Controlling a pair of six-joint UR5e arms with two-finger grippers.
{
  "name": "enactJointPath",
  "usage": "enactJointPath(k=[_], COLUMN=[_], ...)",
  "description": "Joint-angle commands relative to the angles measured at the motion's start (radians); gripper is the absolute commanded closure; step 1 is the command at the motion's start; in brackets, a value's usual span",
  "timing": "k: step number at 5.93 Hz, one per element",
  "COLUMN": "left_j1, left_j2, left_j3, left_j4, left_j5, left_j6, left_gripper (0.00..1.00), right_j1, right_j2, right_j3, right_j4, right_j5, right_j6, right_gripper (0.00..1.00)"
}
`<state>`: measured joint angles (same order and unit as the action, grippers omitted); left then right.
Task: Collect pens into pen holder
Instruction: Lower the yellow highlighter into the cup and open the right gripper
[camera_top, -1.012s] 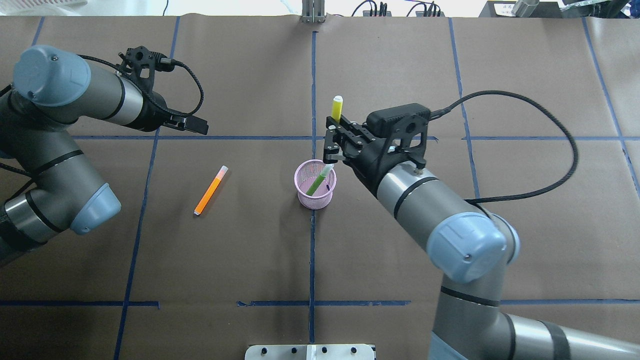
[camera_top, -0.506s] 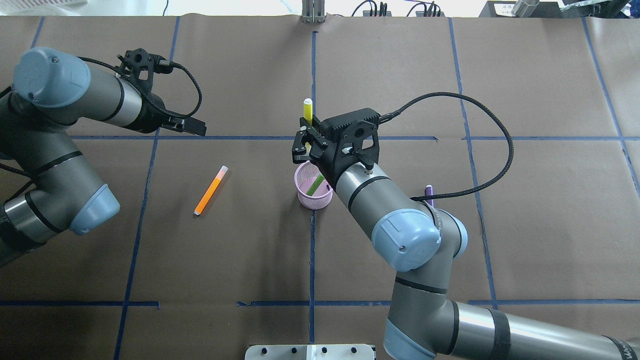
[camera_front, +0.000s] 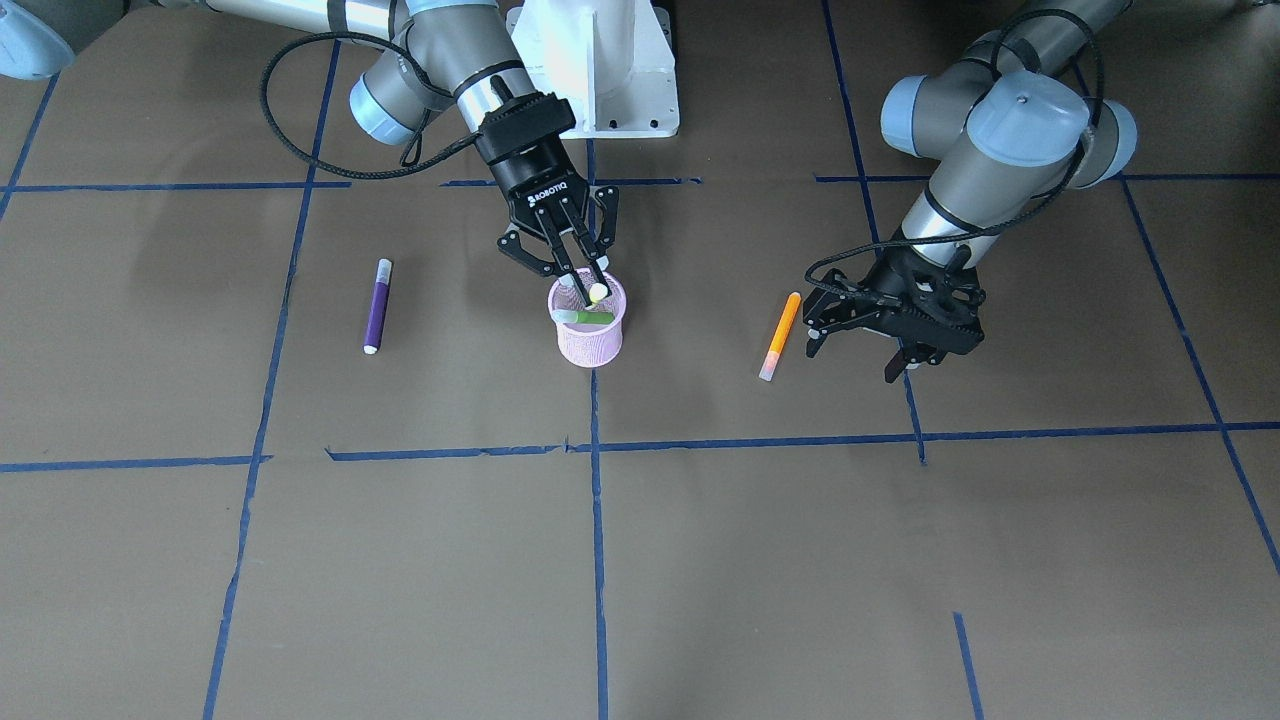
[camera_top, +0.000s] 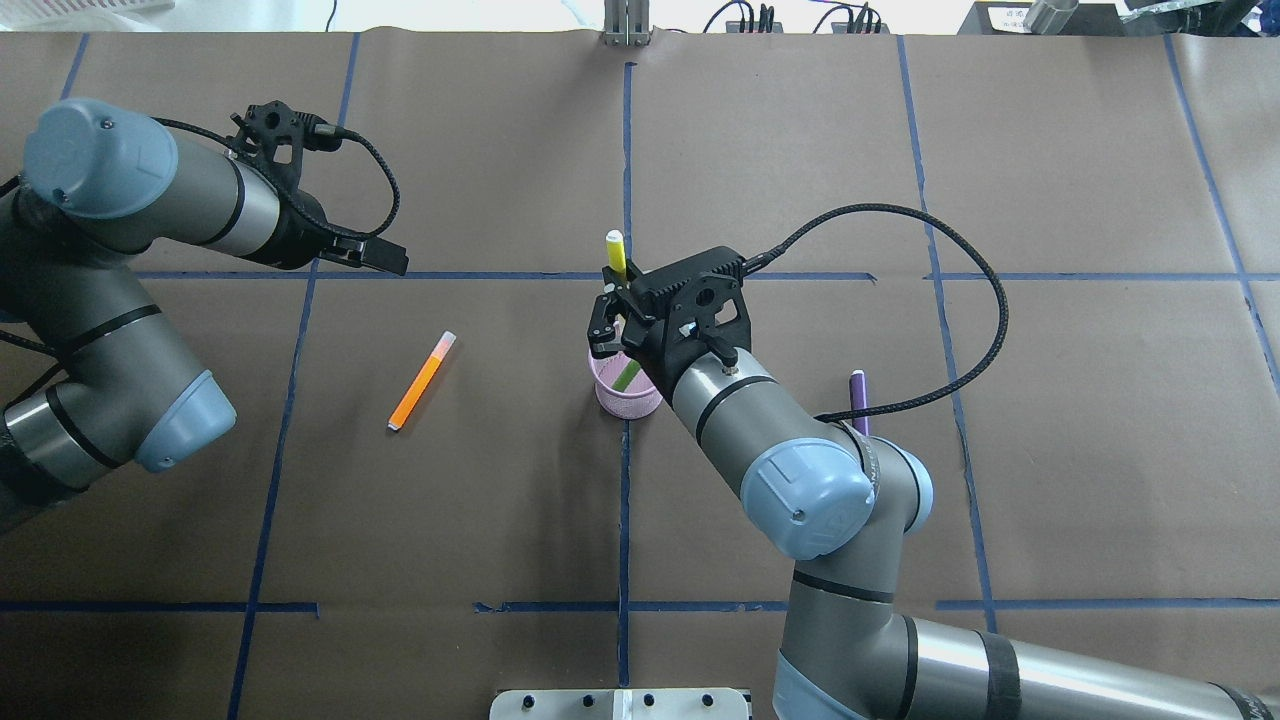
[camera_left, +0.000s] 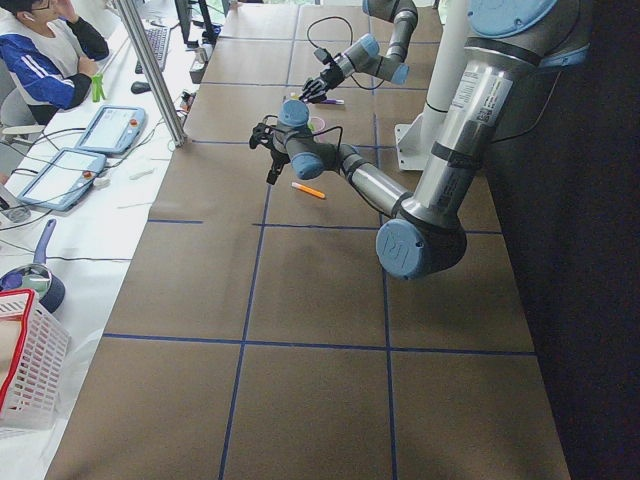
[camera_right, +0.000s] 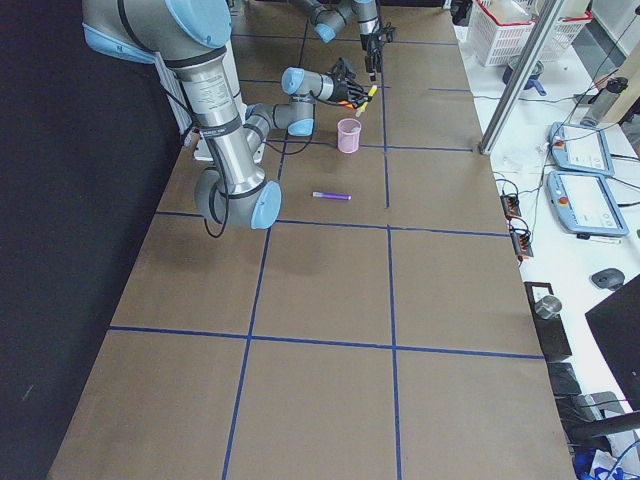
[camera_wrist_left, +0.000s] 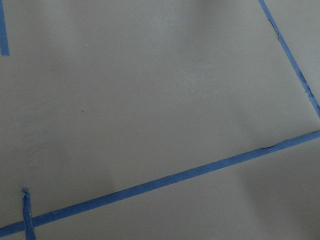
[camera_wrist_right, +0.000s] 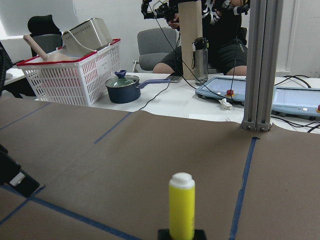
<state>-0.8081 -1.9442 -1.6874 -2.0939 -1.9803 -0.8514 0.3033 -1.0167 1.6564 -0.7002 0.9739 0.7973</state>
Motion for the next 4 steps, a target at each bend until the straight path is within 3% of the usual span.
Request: enactJointPath(k=[1, 2, 3, 4], left_j1=[0.001, 0.003, 0.004, 0.004], left_j2=[0.002, 0.002, 0.001, 0.001], left_j3=[0.0, 0.002, 0.0, 0.0], left_j4=[0.0, 0.0, -0.002, 0.0], left_j5=[0.001, 0.002, 0.002, 0.002], left_j6=[-0.003, -0.003, -0.006, -0.008], left_gripper=[0.0, 0.0, 0.0, 0.0], right_j1=[-0.026, -0.036, -0.041, -0.041], right_j2=[-0.014, -0.014, -0.005, 0.006], right_j3=[-0.026, -0.047, -0.05, -0.047], right_j4=[0.016, 0.015, 0.016, 0.015], right_j5=[-0.004, -0.003, -0.001, -0.004], right_j6=[-0.009, -0.015, -0.042, -0.036], right_gripper=[1.0, 0.99, 0.61, 0.01])
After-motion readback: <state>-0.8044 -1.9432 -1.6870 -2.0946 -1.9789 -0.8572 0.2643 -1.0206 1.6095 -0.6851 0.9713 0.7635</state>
